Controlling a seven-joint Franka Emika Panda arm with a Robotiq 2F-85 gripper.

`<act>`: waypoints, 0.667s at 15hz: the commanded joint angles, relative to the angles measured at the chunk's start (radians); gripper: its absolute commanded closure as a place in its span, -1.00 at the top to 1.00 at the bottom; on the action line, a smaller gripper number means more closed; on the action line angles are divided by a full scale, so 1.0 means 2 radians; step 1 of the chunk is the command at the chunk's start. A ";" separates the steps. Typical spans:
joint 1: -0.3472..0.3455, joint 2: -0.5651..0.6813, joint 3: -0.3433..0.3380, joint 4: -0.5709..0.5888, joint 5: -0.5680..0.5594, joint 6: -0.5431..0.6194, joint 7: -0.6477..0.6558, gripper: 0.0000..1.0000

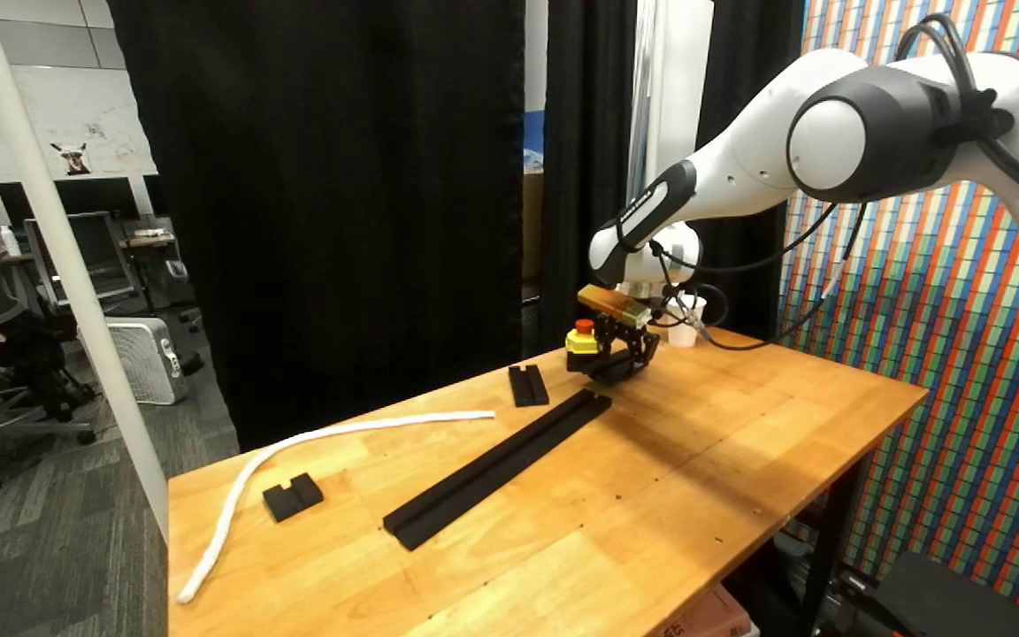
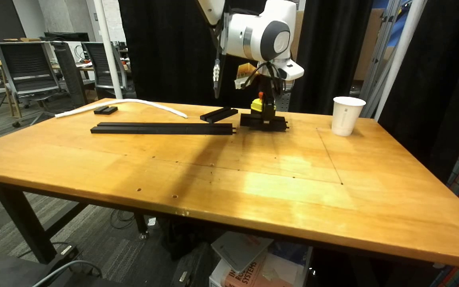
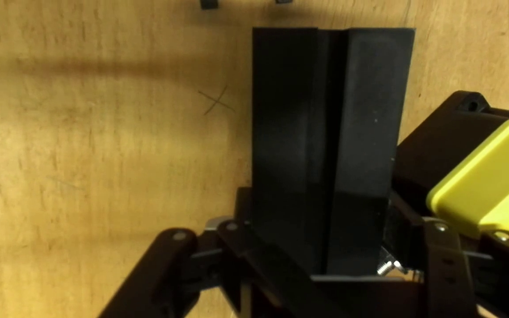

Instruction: Connect four black pieces together

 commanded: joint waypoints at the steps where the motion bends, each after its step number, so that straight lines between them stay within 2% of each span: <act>1: 0.010 0.002 -0.009 0.007 -0.018 -0.016 0.001 -0.09; 10: 0.019 -0.005 -0.007 0.003 -0.053 -0.035 -0.014 -0.09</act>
